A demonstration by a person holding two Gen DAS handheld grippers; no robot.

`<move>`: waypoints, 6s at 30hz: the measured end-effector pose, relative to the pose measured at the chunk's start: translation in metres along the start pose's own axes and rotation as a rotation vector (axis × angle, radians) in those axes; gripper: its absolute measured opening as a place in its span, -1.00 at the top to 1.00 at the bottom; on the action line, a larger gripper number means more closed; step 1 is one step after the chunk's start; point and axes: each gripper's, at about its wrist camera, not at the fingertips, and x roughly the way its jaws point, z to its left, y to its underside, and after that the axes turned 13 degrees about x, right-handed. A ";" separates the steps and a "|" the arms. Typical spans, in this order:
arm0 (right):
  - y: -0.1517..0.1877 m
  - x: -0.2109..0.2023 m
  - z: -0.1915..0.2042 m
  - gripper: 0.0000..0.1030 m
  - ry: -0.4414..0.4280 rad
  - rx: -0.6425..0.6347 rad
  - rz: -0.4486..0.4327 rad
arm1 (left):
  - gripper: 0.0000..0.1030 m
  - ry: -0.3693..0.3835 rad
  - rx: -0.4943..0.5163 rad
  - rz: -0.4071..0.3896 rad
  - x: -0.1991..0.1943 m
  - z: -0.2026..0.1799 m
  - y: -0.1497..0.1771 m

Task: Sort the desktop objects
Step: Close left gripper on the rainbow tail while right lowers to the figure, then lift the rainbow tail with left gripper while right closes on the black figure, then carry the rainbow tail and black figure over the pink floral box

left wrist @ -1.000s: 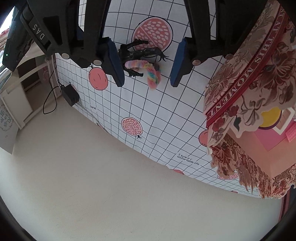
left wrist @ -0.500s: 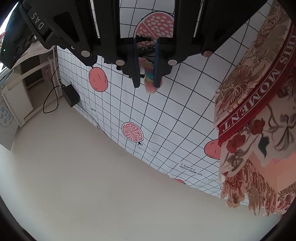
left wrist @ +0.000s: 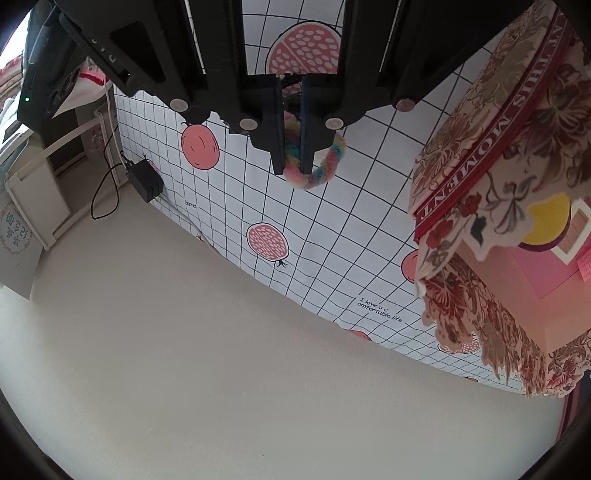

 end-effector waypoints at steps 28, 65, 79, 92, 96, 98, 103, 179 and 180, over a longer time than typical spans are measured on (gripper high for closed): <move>-0.006 -0.071 0.015 -0.58 -0.047 0.027 -0.061 | 0.87 0.035 0.261 -0.076 -0.106 -0.073 -0.023; 0.053 -0.028 0.048 -0.56 0.102 -0.265 0.070 | 0.87 -0.142 0.004 0.117 -0.103 -0.001 -0.005; 0.061 0.002 0.045 -0.23 0.148 -0.305 0.080 | 0.87 -0.135 -0.010 0.150 -0.081 0.007 -0.002; 0.062 0.011 0.043 0.12 0.153 -0.292 0.083 | 0.87 -0.129 -0.016 0.152 -0.077 0.009 -0.002; 0.062 0.010 0.043 0.13 0.147 -0.292 0.086 | 0.87 -0.127 -0.017 0.152 -0.076 0.009 -0.001; 0.062 0.009 0.044 0.13 0.141 -0.291 0.084 | 0.87 -0.126 -0.017 0.151 -0.077 0.009 -0.002; 0.059 -0.006 0.047 0.13 0.124 -0.286 0.068 | 0.87 -0.122 -0.013 0.139 -0.085 0.007 -0.003; 0.160 -0.165 0.183 0.13 -0.256 -0.543 -0.081 | 0.87 -0.165 -0.265 -0.215 -0.288 0.131 -0.030; 0.164 -0.164 0.185 0.13 -0.259 -0.550 -0.076 | 0.87 -0.169 -0.271 -0.220 -0.290 0.134 -0.030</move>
